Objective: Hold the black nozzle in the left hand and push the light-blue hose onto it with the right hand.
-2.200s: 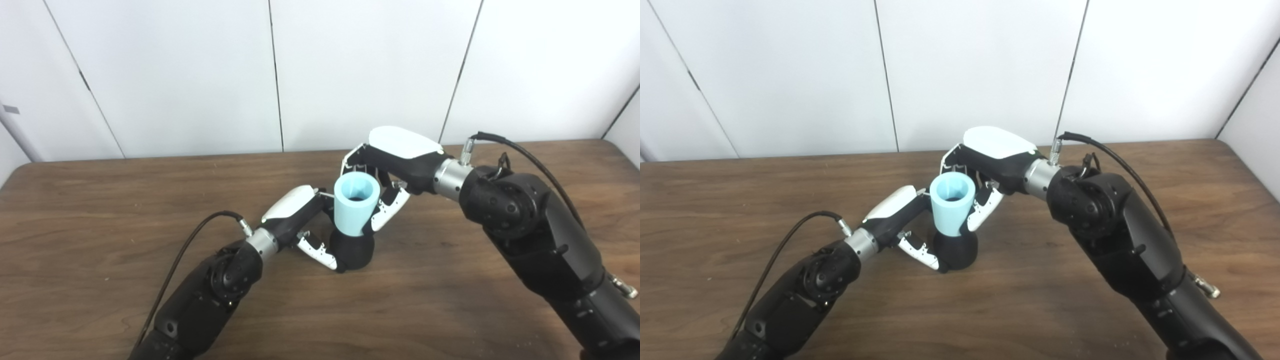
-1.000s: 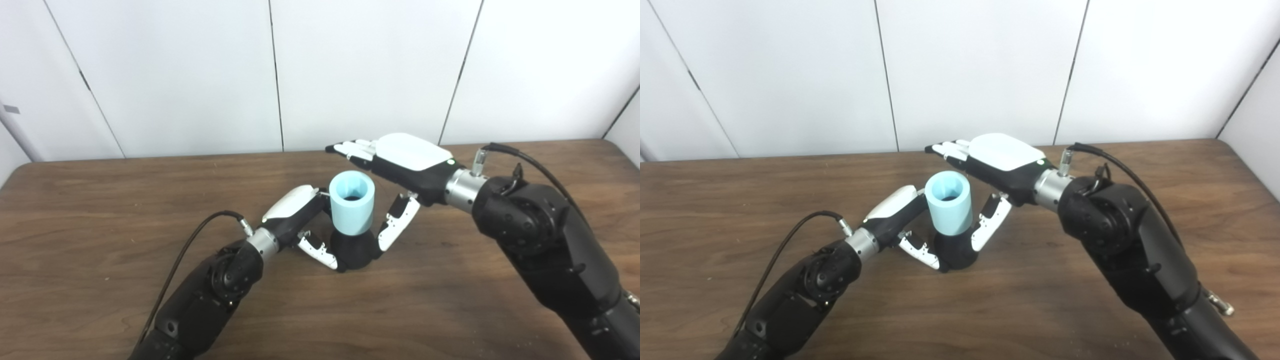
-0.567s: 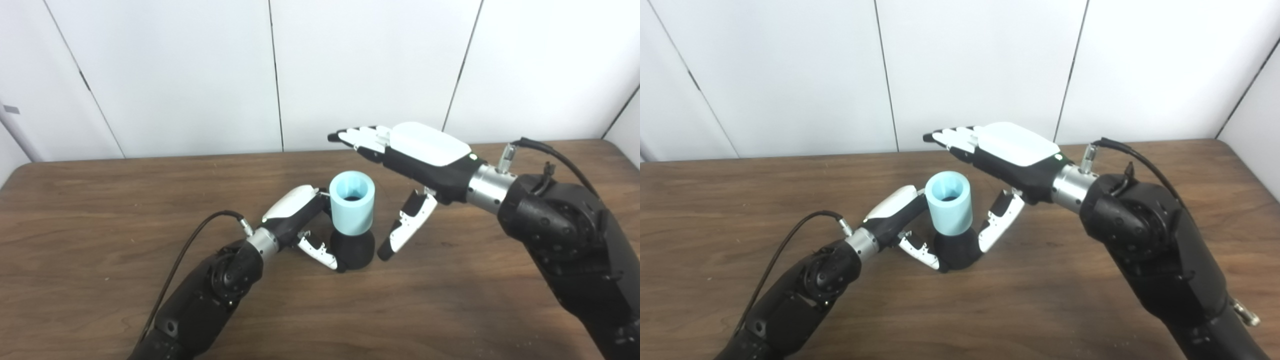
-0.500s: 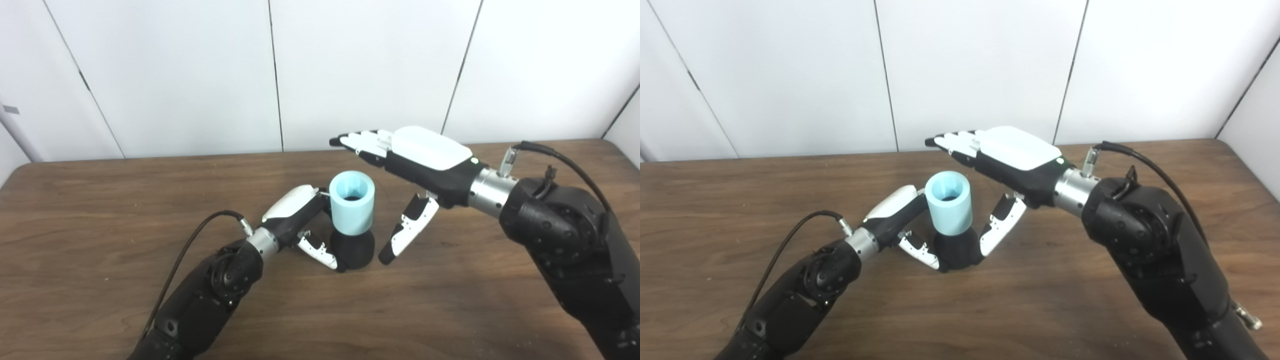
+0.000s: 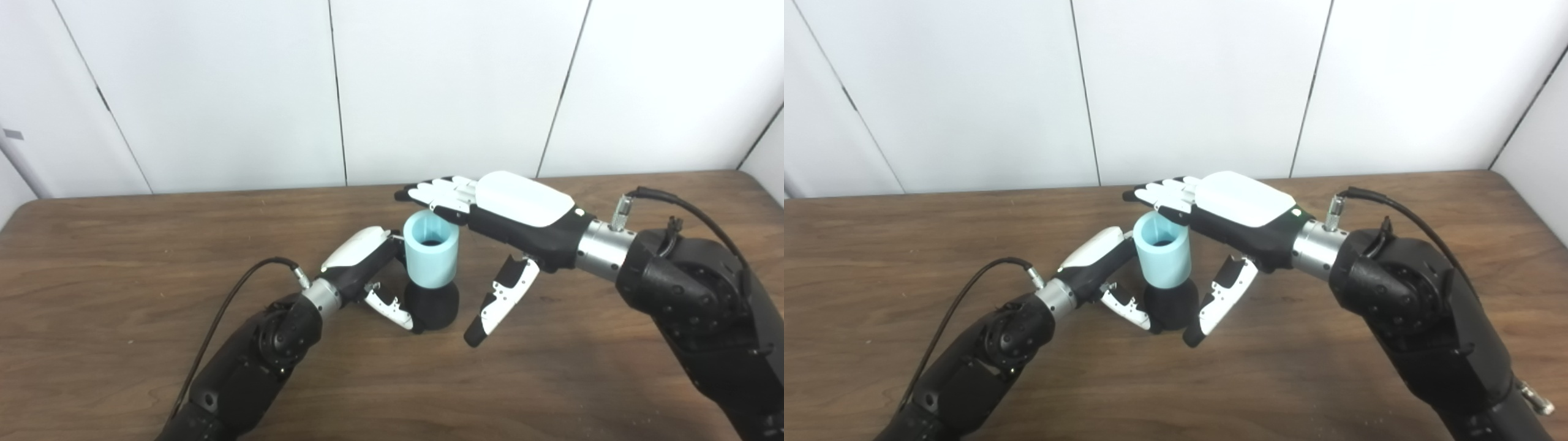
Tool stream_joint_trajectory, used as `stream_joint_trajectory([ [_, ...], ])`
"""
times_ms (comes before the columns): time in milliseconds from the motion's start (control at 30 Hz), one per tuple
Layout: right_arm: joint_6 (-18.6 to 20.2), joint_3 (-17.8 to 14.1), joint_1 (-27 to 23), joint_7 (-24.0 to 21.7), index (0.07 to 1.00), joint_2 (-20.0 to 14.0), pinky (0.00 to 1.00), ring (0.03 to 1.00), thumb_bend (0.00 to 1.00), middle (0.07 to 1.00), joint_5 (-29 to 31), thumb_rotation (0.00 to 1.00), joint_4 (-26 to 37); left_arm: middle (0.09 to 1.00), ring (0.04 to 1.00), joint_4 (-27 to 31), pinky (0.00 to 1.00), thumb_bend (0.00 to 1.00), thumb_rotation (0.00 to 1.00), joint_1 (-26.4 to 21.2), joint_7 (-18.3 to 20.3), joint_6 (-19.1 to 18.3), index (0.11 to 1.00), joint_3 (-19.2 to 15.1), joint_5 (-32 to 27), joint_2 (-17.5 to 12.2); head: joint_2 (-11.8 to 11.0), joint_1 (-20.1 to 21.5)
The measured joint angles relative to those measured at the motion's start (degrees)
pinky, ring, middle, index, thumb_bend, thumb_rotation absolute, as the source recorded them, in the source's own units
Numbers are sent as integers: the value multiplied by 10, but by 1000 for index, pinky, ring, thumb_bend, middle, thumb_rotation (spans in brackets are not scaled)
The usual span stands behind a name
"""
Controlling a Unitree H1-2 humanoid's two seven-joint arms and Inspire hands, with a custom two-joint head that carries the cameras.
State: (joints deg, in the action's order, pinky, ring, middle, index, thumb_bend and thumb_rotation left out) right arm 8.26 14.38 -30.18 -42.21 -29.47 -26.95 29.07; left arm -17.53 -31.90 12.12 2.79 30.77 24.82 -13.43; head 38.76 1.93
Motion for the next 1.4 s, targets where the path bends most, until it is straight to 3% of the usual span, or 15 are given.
stream_joint_trajectory([
  [767,-6,30,4,-6,1000,1,1000,1000,948,1000,-7,557,-12,485,608,0,1000,526,0,0,0,0,483,1,0,-1,4,-1],
  [867,-5,37,1,-8,997,-3,1000,1000,945,1000,-12,611,-13,486,608,0,1000,526,0,0,1,0,482,1,0,-1,5,-2],
  [1167,22,51,-9,-16,1000,-18,1000,1000,893,1000,-25,637,-14,487,609,0,1000,526,0,0,1,-1,482,1,0,-1,9,-3],
  [1400,53,60,-10,-20,972,-28,995,985,917,1000,-59,715,-4,490,610,1,1000,526,0,-3,9,-3,480,0,0,-1,10,-2],
])
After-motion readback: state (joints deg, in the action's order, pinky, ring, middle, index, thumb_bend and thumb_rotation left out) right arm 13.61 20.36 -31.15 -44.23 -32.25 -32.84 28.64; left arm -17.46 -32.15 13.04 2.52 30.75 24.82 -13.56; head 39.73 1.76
